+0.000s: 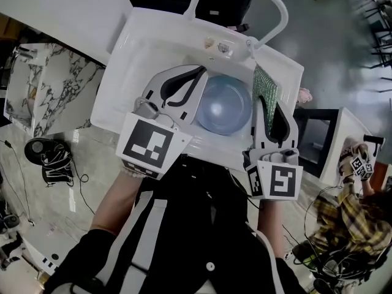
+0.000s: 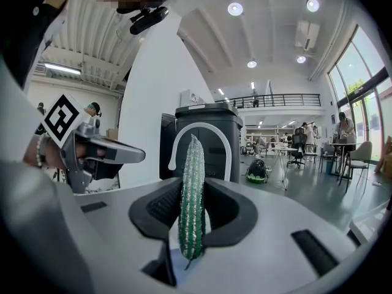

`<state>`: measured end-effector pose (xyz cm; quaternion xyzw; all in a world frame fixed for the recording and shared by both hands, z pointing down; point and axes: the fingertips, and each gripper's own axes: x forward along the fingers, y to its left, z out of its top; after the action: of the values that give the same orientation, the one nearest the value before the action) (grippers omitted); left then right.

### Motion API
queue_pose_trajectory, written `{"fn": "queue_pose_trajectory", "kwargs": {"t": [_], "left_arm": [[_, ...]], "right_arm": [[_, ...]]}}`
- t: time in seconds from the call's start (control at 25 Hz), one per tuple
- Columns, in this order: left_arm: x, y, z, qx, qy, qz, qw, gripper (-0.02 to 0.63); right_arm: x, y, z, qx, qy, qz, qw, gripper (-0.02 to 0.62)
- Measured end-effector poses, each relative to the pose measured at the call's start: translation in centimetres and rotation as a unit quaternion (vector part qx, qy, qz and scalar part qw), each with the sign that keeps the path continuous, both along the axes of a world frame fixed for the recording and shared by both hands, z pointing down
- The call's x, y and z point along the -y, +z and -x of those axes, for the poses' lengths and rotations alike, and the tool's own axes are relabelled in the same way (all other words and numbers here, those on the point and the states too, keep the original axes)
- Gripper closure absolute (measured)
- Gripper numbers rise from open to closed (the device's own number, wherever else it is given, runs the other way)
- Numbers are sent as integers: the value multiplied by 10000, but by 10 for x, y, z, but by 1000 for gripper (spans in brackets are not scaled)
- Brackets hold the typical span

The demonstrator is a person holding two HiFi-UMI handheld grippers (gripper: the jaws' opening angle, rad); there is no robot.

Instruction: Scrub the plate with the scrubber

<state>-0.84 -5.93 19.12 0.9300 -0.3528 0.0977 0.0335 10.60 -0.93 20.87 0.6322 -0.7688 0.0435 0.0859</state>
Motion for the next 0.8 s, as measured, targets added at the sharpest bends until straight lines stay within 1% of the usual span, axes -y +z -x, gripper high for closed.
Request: {"fn": "queue_pose_trajectory", "kwargs": {"t": [0.56,0.72,0.8], "left_arm": [[-2,3,0,23,-20,57,10000,606],[-5,3,0,30,-41,209,9998,606],[-4,3,0,27,-24,133,9999,606]], "right_arm": [[-1,2,3,-7,-99,56,9999,500],[-2,2,4,-25,-113,62,9999,500],[-2,2,5,-29,-118,66,9999,500]]}}
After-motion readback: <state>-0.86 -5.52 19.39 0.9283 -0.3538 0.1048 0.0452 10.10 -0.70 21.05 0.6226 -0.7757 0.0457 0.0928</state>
